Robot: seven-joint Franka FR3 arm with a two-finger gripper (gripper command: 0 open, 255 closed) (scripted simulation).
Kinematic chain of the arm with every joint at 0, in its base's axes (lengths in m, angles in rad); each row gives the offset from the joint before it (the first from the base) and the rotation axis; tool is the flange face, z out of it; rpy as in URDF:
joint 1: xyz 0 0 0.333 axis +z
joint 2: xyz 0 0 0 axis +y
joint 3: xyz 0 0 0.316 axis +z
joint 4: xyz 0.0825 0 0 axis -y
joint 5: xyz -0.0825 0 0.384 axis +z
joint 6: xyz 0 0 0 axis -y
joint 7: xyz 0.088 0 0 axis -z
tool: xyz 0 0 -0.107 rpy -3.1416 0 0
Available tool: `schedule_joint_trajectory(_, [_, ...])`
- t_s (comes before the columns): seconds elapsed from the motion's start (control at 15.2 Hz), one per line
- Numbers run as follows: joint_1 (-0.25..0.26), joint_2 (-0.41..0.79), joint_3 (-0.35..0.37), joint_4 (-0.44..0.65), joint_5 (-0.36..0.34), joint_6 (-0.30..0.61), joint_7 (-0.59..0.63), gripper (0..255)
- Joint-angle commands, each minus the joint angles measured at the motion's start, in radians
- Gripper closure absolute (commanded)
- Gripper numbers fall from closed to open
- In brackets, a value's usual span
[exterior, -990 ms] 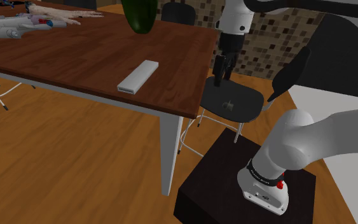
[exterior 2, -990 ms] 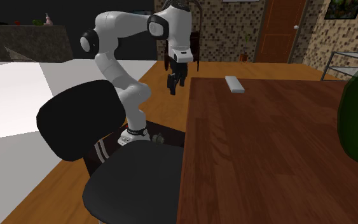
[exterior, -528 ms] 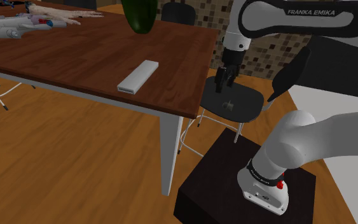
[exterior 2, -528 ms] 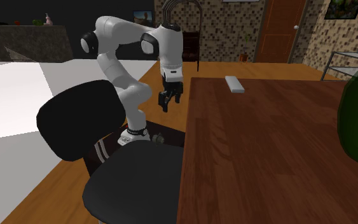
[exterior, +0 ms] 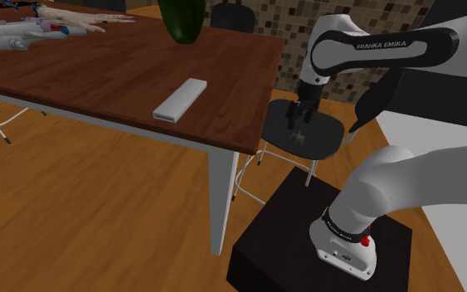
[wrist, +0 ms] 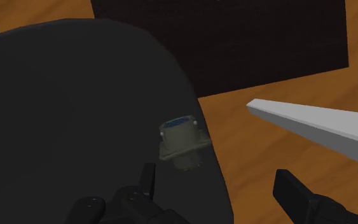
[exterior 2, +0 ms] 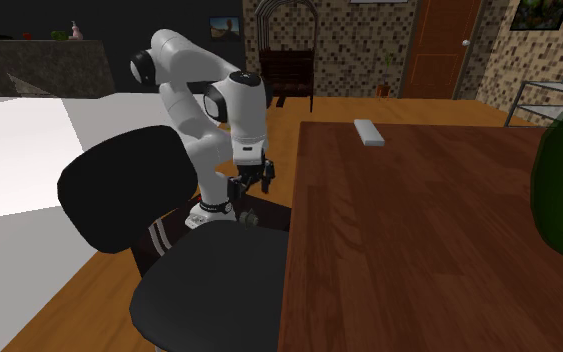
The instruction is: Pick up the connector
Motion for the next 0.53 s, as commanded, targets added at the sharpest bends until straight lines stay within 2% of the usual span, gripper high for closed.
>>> schedule_joint_trajectory(0.0, [-0.026,0.029,-0.028,-0.033,-0.024,0.071,-0.003,0])
schedule_joint_trajectory(0.46, [-0.029,0.068,-0.045,-0.105,-0.036,0.182,-0.007,0])
